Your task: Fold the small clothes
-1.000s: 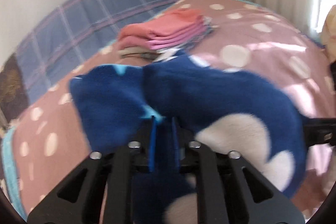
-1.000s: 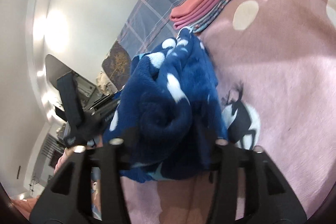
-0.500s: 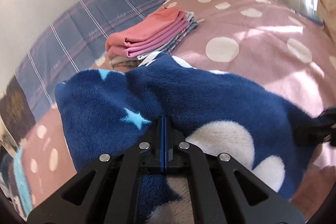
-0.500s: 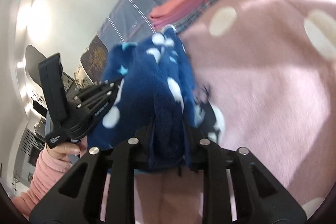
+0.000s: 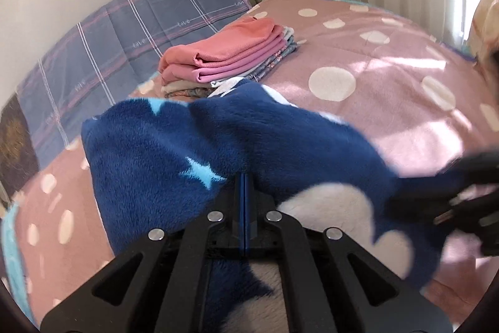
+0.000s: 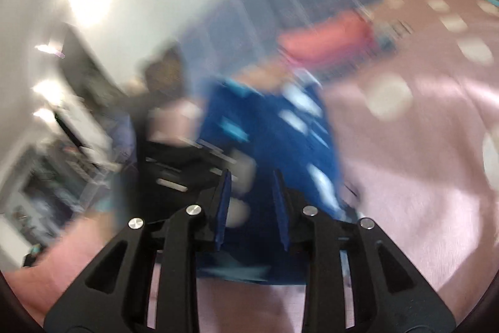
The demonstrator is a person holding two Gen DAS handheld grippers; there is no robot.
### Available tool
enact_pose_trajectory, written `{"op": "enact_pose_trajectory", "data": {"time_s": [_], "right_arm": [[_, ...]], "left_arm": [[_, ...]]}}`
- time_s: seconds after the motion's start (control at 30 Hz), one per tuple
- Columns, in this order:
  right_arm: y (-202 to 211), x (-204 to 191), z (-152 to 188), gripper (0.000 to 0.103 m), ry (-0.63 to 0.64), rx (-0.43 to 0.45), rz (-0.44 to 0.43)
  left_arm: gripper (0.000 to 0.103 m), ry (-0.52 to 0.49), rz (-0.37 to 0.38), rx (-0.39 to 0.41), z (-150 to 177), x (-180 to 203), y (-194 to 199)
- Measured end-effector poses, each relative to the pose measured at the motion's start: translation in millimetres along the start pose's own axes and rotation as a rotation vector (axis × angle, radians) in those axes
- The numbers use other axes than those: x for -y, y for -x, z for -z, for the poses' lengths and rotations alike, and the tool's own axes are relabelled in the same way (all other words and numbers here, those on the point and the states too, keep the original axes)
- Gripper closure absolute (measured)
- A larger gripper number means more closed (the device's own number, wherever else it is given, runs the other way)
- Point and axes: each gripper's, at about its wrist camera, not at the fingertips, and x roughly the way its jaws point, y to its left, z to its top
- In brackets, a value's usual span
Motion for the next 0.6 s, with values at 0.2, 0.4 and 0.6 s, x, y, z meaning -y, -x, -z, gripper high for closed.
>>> {"op": "enact_pose_trajectory", "data": {"time_s": [0.2,0.4,0.6], "right_arm": [[5,1,12,0.080,0.056,0.029,0.004],[0,8,10,0.080,0.027,0.021,-0.022],[5,-2,15,0.080,0.062,0.031,0.012]], "left_arm": [[0.098,0.052,0.047,0.048,-6,-19,21],[0.102,0.208,-0.017,0.124,-29,-81,30],[0.101,0.198,-0.001,-0.106,-12,-107,-70]]}}
